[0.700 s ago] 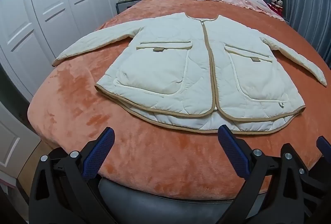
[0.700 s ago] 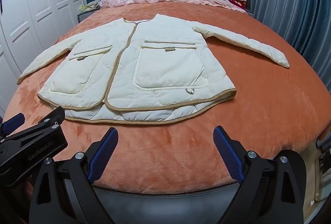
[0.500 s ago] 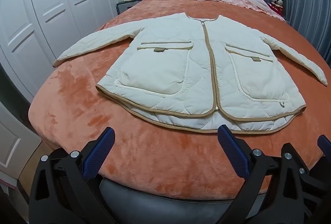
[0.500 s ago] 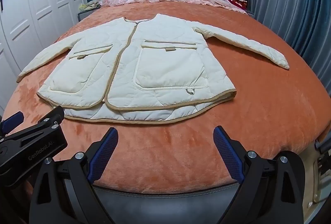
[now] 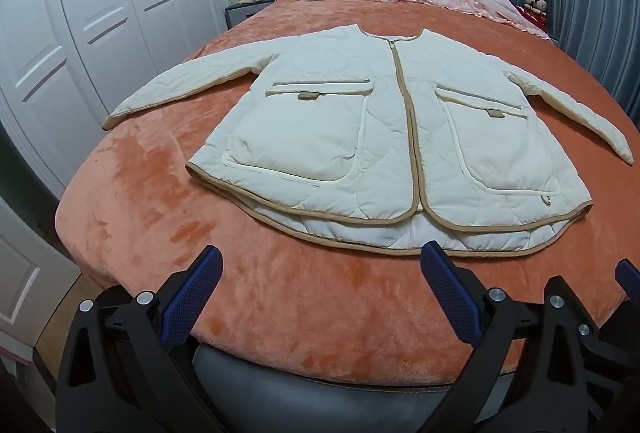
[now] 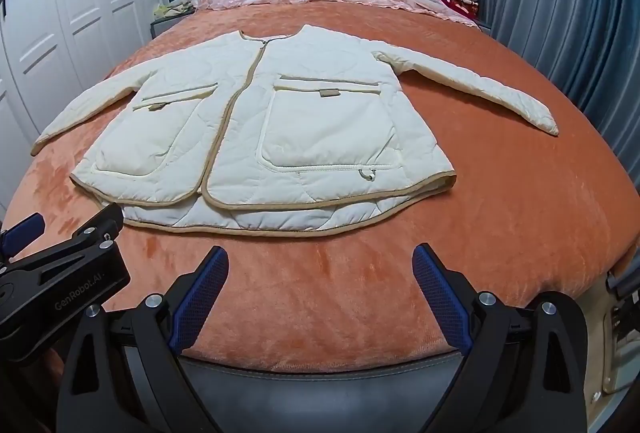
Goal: Fold large clothes
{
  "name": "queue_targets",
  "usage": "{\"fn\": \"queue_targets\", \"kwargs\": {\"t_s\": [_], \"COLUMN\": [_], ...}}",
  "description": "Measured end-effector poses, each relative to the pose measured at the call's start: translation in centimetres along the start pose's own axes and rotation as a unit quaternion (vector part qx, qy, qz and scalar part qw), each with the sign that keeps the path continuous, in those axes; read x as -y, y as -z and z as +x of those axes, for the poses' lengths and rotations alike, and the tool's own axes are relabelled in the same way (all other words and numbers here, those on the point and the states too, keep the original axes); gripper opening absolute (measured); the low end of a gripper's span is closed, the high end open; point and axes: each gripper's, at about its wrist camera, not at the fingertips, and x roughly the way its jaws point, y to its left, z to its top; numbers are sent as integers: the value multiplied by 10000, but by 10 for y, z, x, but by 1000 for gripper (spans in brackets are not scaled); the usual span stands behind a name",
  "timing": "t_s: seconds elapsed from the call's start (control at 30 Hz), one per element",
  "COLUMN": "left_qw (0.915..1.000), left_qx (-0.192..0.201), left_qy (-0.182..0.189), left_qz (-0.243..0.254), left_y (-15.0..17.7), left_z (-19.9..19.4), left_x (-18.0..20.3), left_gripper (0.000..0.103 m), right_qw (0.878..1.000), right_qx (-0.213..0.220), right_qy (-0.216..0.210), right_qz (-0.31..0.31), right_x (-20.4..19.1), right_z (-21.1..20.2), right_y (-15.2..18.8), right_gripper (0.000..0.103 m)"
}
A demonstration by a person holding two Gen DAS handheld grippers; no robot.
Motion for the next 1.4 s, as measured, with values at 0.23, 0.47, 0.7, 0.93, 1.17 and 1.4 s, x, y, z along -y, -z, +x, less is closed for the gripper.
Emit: {"fn": "queue_targets", "kwargs": {"t_s": [0.23,0.47,0.7,0.93,1.17,1.4], "left_qw": [10000,10000,10000,10000,10000,10000], "left_qx": [7,1,2,1,3,10], "left_qy": [9,24,25,23,17,19], "left_qz": [-14,-38,-44,-46,-65,-58], "left_y": [3,6,7,7,9,9], "left_z": [0,0,0,0,1,1], "left_x": [-6,-8,-9,-9,-11,-10], "left_gripper": [96,96,96,95,95,95], "right_qw": [10000,10000,10000,10000,10000,10000], "right_qx": [-12,-17,-20,-18,-17,-18], "right_qy": [10,19,19,24,24,25], "right_qz": [-16,-24,-25,-30,-37,-34], "right_x": [0,-1,-1,-2,-3,-3], "right_z": [0,1,0,2,2,2], "right_y": [3,5,4,5,6,6], "right_gripper": [91,91,91,91,91,91]}}
